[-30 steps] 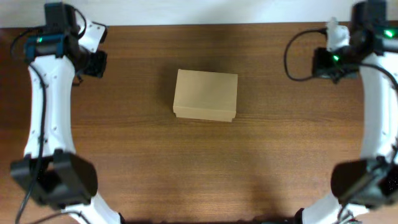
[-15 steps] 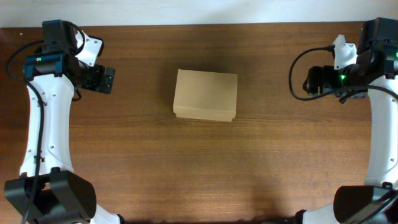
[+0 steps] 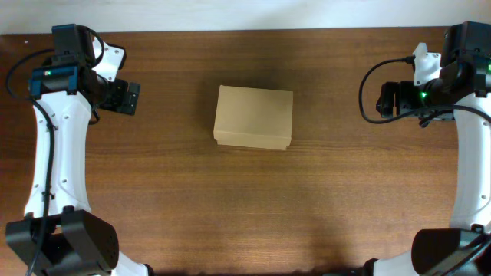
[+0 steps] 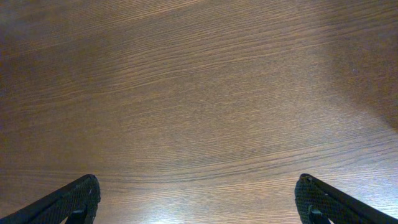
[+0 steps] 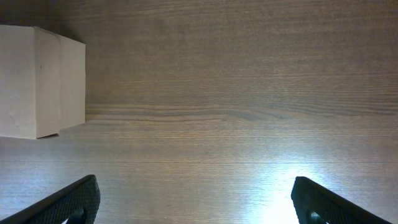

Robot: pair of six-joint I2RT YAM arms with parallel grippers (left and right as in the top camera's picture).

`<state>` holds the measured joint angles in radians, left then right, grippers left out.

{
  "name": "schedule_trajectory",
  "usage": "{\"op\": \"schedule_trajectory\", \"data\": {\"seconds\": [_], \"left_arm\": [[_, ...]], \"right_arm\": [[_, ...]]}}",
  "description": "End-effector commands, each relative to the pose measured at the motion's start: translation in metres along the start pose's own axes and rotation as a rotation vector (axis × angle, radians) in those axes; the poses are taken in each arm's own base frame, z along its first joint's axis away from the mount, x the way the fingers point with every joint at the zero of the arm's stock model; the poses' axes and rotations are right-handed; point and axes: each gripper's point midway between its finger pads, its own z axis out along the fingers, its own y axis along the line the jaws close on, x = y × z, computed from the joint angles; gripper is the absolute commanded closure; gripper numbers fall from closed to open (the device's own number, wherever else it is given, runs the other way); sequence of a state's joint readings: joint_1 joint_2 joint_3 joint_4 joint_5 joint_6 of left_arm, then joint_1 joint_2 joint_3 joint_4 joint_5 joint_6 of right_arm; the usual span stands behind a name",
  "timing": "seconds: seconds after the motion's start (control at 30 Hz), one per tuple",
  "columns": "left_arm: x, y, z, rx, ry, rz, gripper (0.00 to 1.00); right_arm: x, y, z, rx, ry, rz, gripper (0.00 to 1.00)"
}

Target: Pack container

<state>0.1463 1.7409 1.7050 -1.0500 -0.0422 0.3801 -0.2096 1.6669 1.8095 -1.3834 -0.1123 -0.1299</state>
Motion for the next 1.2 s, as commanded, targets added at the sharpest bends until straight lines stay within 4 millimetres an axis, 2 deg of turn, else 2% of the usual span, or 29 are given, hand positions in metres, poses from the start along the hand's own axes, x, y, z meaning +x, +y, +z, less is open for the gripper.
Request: {"op": "schedule_trajectory", "data": {"seconds": [0.0,0.87,0.93,1.0,1.17], "left_arm": [[0.001,0.002,-0.006,-0.015,-0.008,0.001,0.00],[0.001,0.002,-0.006,-0.015,-0.008,0.001,0.00],[0.001,0.002,-0.006,-0.015,-0.008,0.001,0.00],[0.001,0.002,-0.006,-0.015,-0.008,0.001,0.00],[0.001,0.002,-0.006,-0.015,-0.008,0.001,0.00]], "right_arm": [[0.001,-0.002,-0.004,0.018,-0.010,0.002,0.01],[0.002,-0.002,-0.004,0.017,-0.006,0.003,0.01],[-0.006,-0.003,-0.008,0.021,-0.052,0.014,0.01],[-0.023,-0.003,-0.018,0.026,-0.144,0.050,0.01],[-0.071,0.007,-0.058,-0.031,-0.461,0.079,0.01]]}}
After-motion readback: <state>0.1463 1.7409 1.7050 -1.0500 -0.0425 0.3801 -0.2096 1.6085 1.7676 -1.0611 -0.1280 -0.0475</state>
